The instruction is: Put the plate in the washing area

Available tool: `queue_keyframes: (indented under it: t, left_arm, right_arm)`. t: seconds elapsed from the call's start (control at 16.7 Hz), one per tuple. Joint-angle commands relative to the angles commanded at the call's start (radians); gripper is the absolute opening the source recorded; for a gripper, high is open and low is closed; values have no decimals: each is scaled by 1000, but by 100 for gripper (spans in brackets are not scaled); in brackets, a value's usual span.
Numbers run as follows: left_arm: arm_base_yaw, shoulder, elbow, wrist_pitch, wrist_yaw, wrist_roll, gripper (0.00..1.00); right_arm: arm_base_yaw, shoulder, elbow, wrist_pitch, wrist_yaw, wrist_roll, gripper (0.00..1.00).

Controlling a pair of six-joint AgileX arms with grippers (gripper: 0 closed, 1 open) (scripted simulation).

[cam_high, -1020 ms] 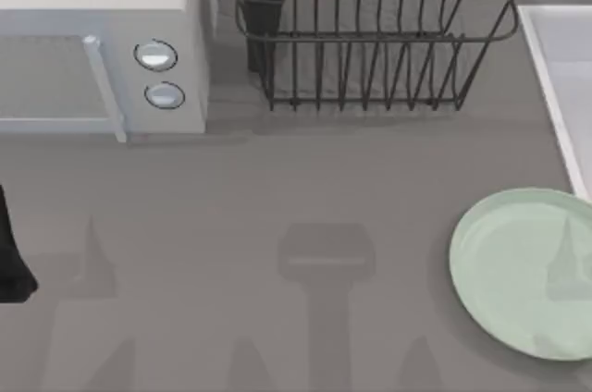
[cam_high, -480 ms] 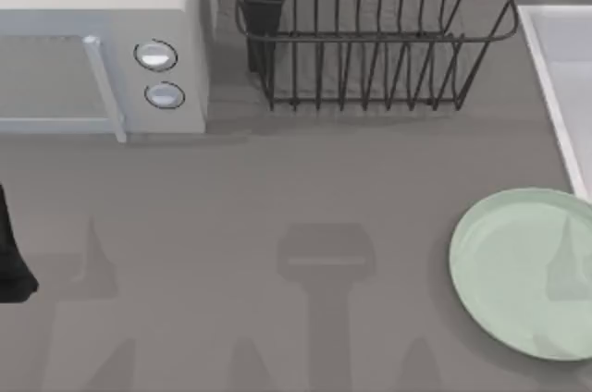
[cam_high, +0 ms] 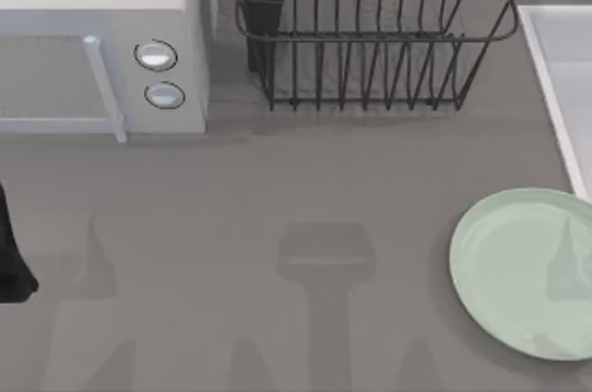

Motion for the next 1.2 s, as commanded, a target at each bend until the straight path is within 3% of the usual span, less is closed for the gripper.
queue_keyframes:
  t: [0.3, 0.54, 1.2]
  left_arm:
    - [0, 0, 0, 0, 0, 0, 100]
    - [0, 0, 0, 0, 0, 0, 100]
    - [0, 0, 0, 0, 0, 0, 100]
  right_arm:
    - [4, 11, 10, -8, 0, 4, 100]
    - [56, 159, 140, -114, 0, 57, 100]
    - [343, 1160, 865, -704, 0, 352, 100]
